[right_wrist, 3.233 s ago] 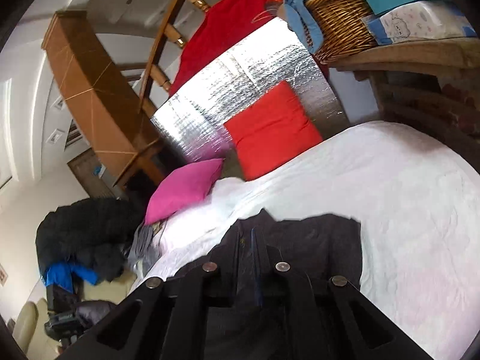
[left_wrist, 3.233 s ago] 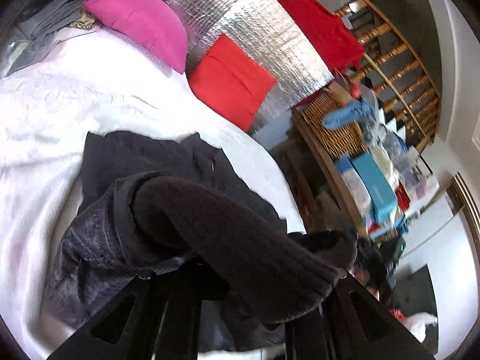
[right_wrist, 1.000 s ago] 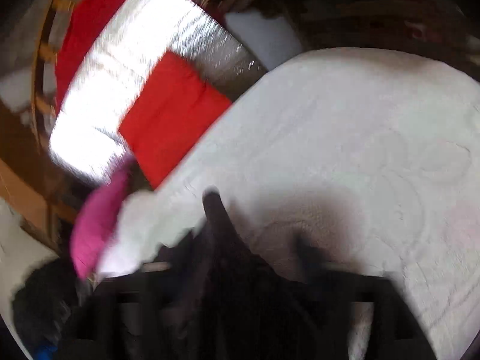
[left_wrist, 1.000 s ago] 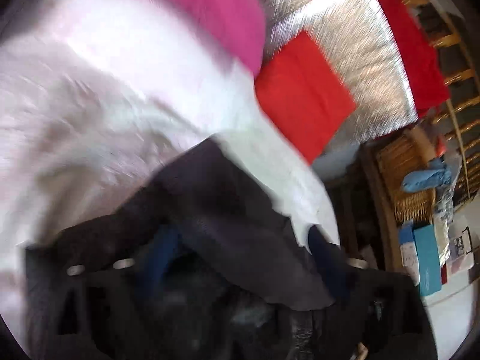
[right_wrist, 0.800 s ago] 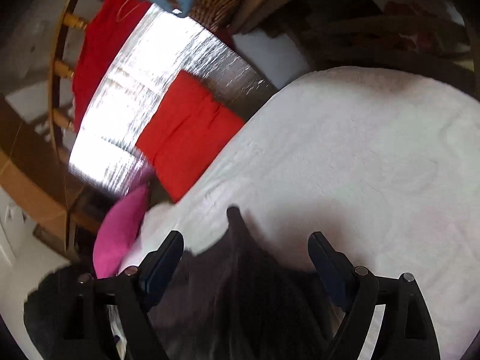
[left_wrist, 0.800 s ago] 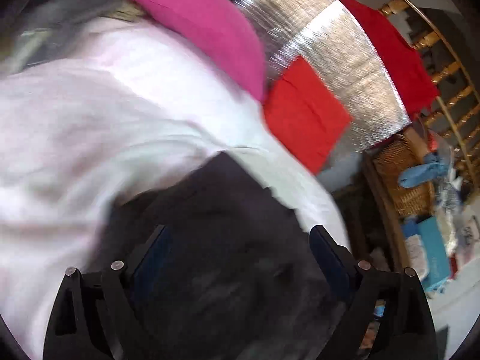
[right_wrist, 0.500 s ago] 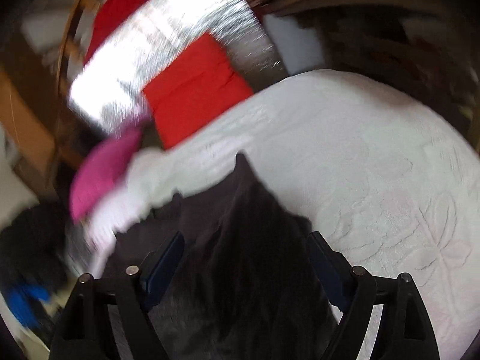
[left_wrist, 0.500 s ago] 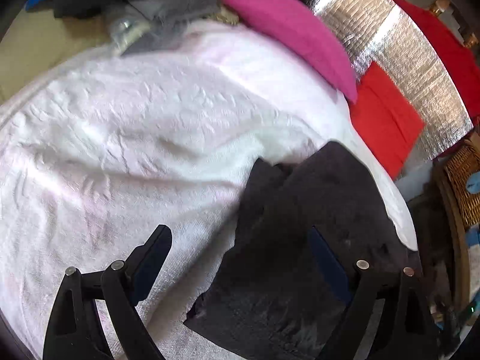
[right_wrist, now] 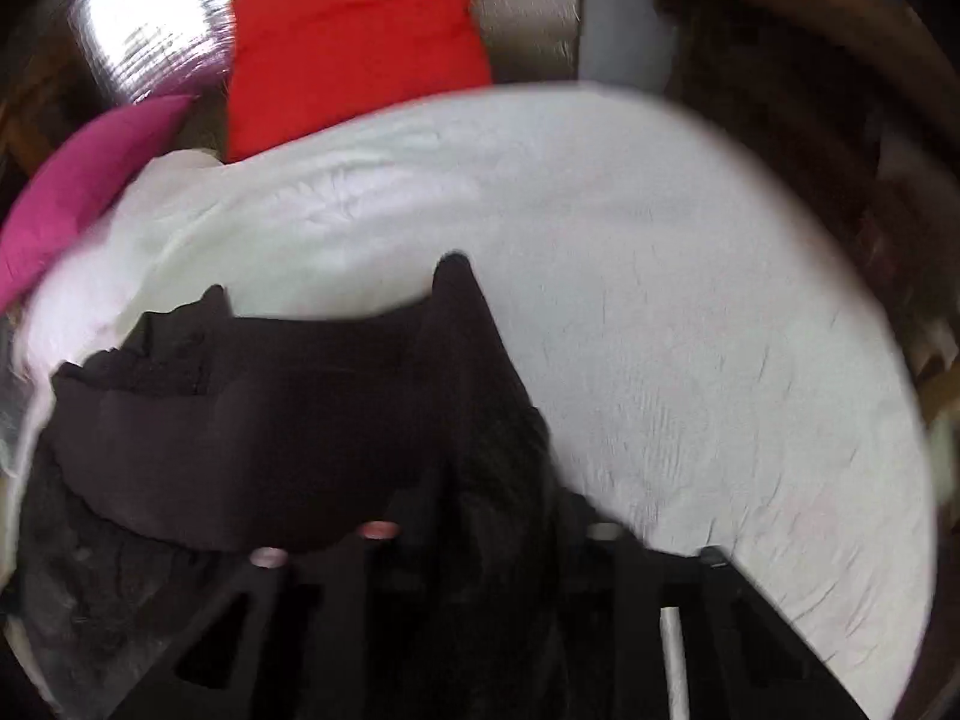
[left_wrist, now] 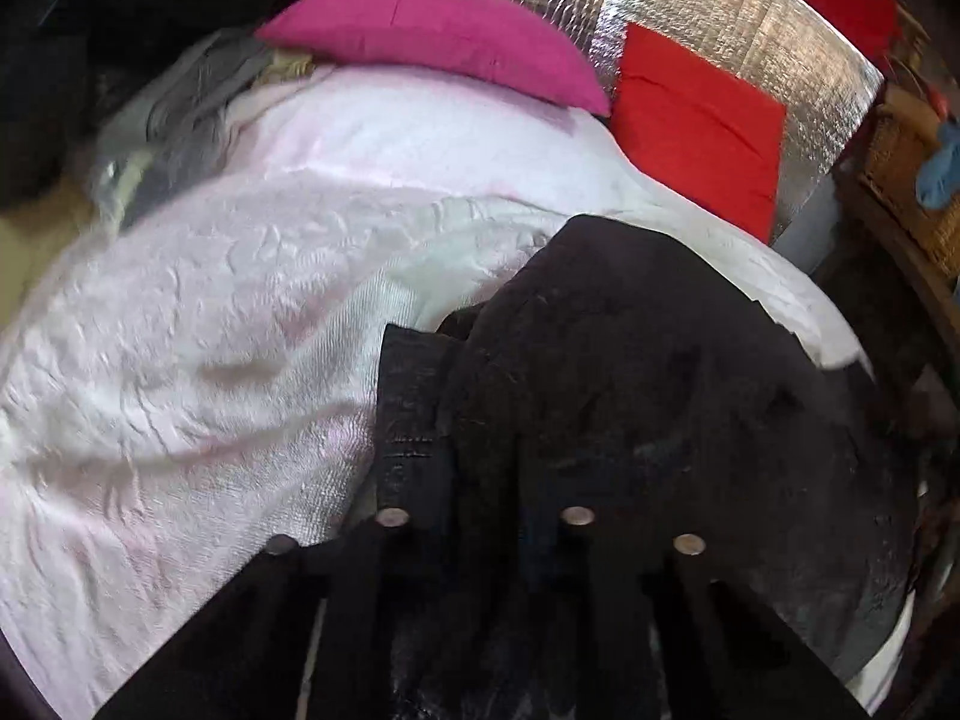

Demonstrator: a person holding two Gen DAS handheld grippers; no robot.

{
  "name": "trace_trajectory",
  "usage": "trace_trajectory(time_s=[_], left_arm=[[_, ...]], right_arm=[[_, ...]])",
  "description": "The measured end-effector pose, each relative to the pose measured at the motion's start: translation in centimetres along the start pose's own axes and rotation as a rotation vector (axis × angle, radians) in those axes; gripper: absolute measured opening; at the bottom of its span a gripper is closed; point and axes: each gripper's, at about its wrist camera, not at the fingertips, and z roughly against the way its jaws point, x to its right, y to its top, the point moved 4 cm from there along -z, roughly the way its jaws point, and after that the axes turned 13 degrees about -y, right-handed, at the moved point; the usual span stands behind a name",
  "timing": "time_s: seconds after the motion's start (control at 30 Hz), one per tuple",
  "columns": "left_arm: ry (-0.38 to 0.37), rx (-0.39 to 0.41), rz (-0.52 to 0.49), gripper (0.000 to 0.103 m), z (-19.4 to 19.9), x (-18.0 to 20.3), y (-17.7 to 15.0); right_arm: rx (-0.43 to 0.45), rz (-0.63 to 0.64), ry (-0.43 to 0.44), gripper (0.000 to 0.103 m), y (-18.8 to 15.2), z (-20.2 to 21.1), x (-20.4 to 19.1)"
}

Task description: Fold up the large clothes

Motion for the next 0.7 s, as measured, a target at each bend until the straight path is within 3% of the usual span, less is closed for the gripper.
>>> trace_trajectory(time_s=[0.13,0.2,0.23,0.37,0.43,0.47,0.5,0.6,0.7], left_arm=[[0.038,0.002,-0.05,0.012,1.0,-0.2,-1.0],[0.055,-0.023,-0.048,0.012,0.4,-0.4,-1.3],[0.061,-0.029,-0.046,0.012,0.3,-0.5,-1.5],[0.088,-0.013,-0.03,0.022,-0.2,-0.4,-1.1],[0.08,-0.018,0.001,0.025,-0.4,-0.8,-1.0],[0.075,-0.017,0.013,0.029,-0.4,-0.9,-0.9],[0.068,-0.013,0.031,0.032,-0.3,-1.2,-0.7],[0.058,-0.007,0.074,0.033,0.1,-1.4,-0.5],[0.063,-0.009,0.103,0.033,0.0,-1.6,-0.3]], right_arm=[[0.197,-0.069,0.023,0.017,2.6,4.2,-0.8],[0.235,-0.14,0.054,0.017,3.1,4.2,-0.2],[0.224,-0.171,0.064,0.017,3.1,3.3,0.0],[-0.016,-0.198,0.092,0.027,0.8,-2.7,0.3],[0.033,-0.271,0.143,0.043,0.6,-1.6,1.9],[0.05,-0.301,0.151,0.07,0.6,-0.9,2.7],[0.082,-0.337,0.161,0.081,0.7,0.3,3.6],[0.187,-0.3,0.2,0.081,1.6,4.5,3.4],[0.134,-0.114,0.276,0.081,2.1,6.2,-0.8]])
